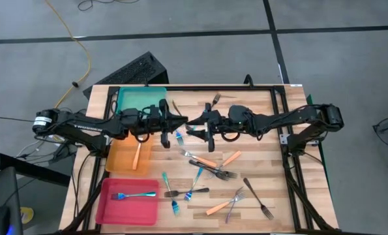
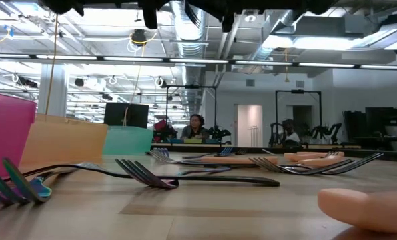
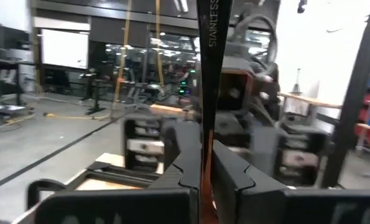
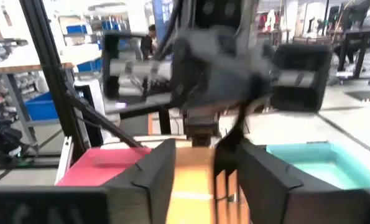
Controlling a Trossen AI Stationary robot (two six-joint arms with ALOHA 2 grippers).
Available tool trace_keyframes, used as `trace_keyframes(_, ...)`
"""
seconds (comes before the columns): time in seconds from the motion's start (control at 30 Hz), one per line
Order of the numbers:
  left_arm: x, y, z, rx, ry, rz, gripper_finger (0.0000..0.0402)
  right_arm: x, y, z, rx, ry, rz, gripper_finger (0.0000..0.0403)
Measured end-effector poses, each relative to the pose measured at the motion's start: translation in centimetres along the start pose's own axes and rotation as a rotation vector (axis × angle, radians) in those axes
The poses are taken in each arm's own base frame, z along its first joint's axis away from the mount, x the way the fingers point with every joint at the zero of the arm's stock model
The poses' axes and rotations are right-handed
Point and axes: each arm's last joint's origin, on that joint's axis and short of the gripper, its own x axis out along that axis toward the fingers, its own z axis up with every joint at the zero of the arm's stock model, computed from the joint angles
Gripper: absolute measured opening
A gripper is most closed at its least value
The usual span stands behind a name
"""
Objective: Sort silverware by color (type)
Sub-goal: Put the black fork into the blue bin
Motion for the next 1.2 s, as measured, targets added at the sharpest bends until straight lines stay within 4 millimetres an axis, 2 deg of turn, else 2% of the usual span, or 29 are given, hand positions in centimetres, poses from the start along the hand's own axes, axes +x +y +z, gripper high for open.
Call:
trace_keyframes(0.17,0.7,0.7,1.6,0.034,0.131,0.164,0.0001,-1.3,0.1,0.2,0.000,0.111,-0.009,0.0226)
trace_keyframes(0.33,1.0,1.5,3.6,0.085,0.285,0.335,0.0001,-2.8,0.2,0.1,-0.013,0.258,-0.027,0.0224)
trace_keyframes(0.53,-0.2,3.4,5.7,0.209,0.552,0.507,0.0000,-4.5,0.4,0.1,-0.010,0.374,-0.050,0.0214)
trace_keyframes(0.67,-1.2,5.8,6.0,0.247,0.680,0.625,0.0000,-5.3,0.8,0.0,-0.019,0.437,-0.038,0.0211)
trace_keyframes(0.83,-2.9,9.5,5.7,0.287,0.865,0.670,0.0000,-5.8,1.2,-0.3,-0.024,0.500,-0.026,0.0211)
trace_keyframes(1.0,-4.7,13.7,6.1,0.199,0.903,0.808,0.0000,-5.9,1.8,-0.6,-0.028,0.532,-0.011,0.0211)
trace_keyframes(1.2,-5.9,17.5,5.3,0.163,1.003,0.842,0.0000,-6.0,2.2,-0.7,-0.031,0.536,0.003,0.0211)
